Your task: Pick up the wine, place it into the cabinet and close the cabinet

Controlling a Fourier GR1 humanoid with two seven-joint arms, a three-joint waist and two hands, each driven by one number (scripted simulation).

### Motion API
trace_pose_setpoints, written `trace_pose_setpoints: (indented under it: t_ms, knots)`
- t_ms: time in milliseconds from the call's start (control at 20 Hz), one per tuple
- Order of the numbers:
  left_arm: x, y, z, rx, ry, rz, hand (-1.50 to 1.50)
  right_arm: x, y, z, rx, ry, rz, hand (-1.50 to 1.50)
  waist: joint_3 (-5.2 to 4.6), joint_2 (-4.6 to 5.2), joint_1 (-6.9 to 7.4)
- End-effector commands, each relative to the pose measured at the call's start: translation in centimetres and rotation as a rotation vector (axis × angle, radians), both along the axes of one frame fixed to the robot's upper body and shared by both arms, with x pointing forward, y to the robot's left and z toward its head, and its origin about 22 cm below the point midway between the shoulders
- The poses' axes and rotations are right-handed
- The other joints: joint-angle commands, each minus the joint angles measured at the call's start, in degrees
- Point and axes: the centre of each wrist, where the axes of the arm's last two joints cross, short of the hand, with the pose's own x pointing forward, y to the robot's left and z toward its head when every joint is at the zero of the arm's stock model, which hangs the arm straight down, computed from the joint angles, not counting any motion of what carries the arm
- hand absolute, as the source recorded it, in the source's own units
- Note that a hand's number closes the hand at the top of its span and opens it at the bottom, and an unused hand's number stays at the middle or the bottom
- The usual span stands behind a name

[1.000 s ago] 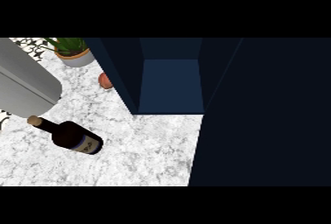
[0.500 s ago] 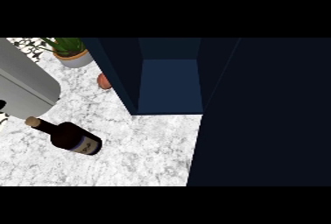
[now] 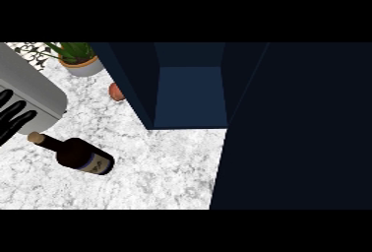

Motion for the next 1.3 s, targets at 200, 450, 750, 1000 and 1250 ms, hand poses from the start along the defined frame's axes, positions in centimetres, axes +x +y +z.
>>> trace_pose_setpoints:
  t_ms: [200, 450, 750, 1000, 1250]
  knots:
    - [1.1, 0.8, -5.0, 0.006, 0.022, 0.028, -1.50, -3.1, -1.5, 2.1, 0.000, -0.084, -0.059, -1.50, -0.01, 0.10, 0.07]
    - [0.3, 1.2, -7.0, 0.033, 0.039, 0.071, -1.50, -3.2, -1.4, 2.5, -0.014, -0.094, -0.070, -1.50, -0.02, -0.03, 0.36]
    - [2.0, 2.4, -9.4, 0.055, 0.031, 0.080, -1.50, -3.7, -0.4, 2.2, 0.010, -0.092, -0.061, -1.50, -0.08, -0.07, -0.12]
    - [2.1, 3.9, -11.6, 0.079, 0.076, 0.112, -1.50, -3.9, -1.0, 2.3, -0.030, -0.094, -0.040, -1.50, -0.05, -0.01, -0.13]
    - [2.5, 5.5, -13.1, 0.089, 0.088, 0.105, -1.50, -4.4, -1.6, 2.6, -0.021, -0.086, -0.056, -1.50, -0.04, 0.01, -0.25]
